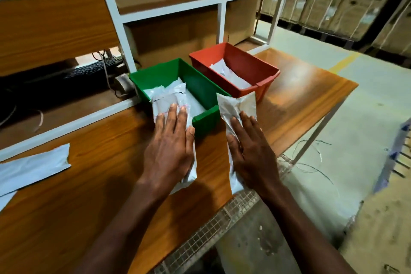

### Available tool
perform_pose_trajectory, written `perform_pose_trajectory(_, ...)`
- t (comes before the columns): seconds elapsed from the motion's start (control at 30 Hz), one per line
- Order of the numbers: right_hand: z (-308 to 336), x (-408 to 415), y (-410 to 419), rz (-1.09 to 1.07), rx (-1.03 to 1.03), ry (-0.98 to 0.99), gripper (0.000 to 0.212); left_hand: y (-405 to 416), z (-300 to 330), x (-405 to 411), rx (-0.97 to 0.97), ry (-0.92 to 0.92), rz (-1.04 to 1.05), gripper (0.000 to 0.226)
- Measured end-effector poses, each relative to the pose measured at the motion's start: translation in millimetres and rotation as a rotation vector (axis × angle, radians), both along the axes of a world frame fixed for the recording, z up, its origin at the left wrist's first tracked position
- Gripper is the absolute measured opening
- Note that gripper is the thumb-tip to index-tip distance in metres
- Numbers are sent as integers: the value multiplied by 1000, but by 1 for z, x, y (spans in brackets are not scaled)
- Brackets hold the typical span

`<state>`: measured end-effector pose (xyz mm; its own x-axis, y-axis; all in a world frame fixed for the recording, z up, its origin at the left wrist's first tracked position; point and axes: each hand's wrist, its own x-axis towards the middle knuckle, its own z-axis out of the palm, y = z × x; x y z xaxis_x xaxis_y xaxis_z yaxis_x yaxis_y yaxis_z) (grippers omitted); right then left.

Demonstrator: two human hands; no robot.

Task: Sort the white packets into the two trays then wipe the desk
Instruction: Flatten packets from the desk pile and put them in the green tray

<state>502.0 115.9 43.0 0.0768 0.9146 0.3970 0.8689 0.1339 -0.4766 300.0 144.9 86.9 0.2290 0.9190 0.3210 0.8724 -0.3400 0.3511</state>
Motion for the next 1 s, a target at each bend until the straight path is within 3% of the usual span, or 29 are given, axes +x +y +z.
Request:
perform_pose_trajectory(0.4,29,34,176,257,76,-10,52,122,25,40,-31,-14,227,58)
perform_pose_trajectory(0.53,43,15,229,386,-11,-58,52,157,30,28,22,92,348,64)
perform_pose_trajectory(0.77,28,-35,296,569,-167,-183,51,184,46,30,3,201,537,54)
perform_pose_trajectory(1.0,-19,-64,340,592,-319,-317,53,197,24,9,-83,193,534,65)
